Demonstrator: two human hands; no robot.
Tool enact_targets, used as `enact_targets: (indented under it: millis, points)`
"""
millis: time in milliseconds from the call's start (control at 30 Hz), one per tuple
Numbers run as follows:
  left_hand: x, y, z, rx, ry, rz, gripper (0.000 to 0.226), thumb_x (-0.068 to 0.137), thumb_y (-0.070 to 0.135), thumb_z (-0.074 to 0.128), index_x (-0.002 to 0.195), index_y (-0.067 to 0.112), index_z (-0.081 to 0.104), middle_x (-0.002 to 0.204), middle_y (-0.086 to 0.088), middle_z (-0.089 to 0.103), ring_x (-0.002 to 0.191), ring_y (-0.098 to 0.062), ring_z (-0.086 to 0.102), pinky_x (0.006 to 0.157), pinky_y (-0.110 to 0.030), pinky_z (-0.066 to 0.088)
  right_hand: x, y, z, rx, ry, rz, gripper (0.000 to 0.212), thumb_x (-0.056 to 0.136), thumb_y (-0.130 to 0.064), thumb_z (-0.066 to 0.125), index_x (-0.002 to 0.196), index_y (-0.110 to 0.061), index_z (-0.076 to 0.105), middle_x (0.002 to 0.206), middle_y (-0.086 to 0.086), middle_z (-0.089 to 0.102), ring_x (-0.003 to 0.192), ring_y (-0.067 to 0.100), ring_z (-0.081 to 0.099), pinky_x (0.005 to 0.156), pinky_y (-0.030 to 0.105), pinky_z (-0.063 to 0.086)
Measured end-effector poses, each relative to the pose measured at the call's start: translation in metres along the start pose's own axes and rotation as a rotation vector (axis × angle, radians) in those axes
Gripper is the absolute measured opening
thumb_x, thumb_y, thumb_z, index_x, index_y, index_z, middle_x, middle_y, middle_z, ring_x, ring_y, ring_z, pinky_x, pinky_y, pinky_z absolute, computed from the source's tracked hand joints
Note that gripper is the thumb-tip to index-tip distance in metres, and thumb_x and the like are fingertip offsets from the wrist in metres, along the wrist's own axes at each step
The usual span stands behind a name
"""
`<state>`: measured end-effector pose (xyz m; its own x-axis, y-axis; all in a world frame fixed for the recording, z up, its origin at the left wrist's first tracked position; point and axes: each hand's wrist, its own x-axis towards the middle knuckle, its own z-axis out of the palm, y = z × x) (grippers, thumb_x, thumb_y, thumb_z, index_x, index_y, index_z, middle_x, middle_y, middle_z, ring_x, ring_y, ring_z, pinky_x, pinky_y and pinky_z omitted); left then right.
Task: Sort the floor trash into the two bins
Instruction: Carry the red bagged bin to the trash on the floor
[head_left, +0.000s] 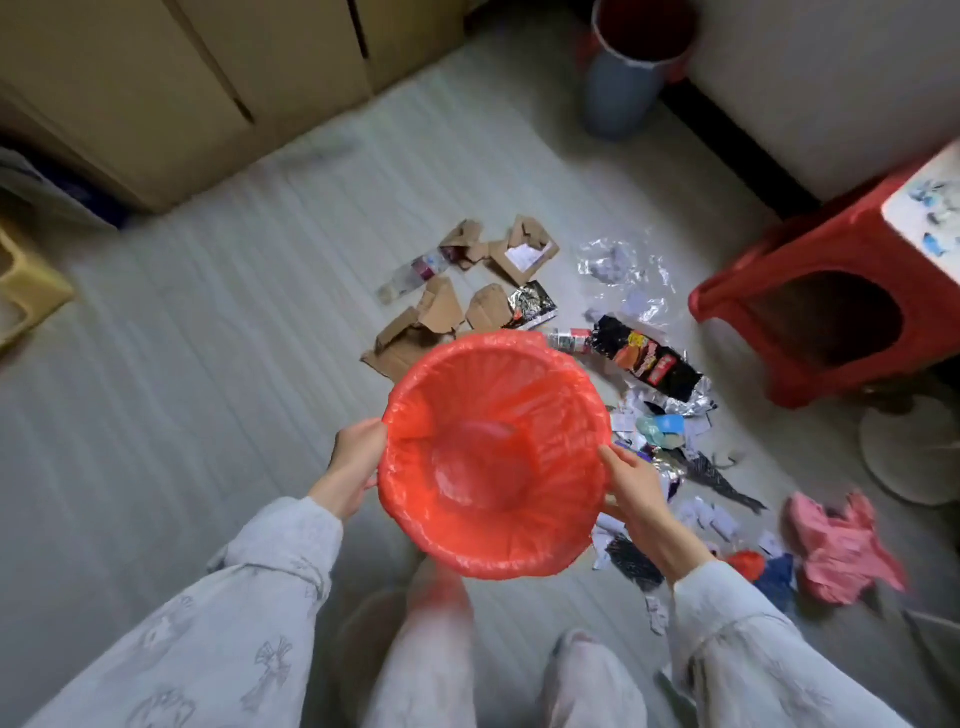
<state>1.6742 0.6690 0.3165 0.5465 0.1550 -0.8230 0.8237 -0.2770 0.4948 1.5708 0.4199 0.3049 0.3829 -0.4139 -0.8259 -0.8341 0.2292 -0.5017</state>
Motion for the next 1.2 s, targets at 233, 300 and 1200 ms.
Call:
enact_targets:
  millis: [233,300,1200]
  points:
    - [0.202,-0.048,-0.023,0.145,0.023,-0.097,0.022,0.088,0.023,0.046,0.1,0.018,0.064,0.077,-0.002,0.058,0.062,-0.015,0.054,0.076,-0.036,0.054,0.147,0.025,0.123,-0.053,-0.054,0.095,0.03,0.093,-0.025,0.053,0.12,-0.014,0.057,0.106,0.005,0.065,0.093,0.017,0.061,0.093,0.038,0.049]
    - [0.225,-0.06,-0.021,0.103,0.022,-0.108,0.019,0.093,0.016,0.043,0.099,0.02,0.06,0.077,-0.002,0.057,0.063,-0.012,0.053,0.066,-0.026,0.046,0.172,0.033,0.14,-0.025,-0.085,0.147,0.026,0.094,-0.024,0.05,0.118,-0.017,0.057,0.101,0.002,0.062,0.08,0.01,0.057,0.076,0.033,0.05]
    - [0.356,-0.084,0.023,-0.035,0.128,0.019,0.026,0.093,0.016,0.039,0.105,0.02,0.062,0.09,0.002,0.064,0.079,-0.01,0.057,0.072,-0.027,0.047,0.305,0.044,0.206,-0.03,-0.149,0.033,0.043,0.083,-0.044,0.051,0.125,-0.031,0.053,0.118,-0.007,0.06,0.108,0.015,0.057,0.1,0.046,0.044]
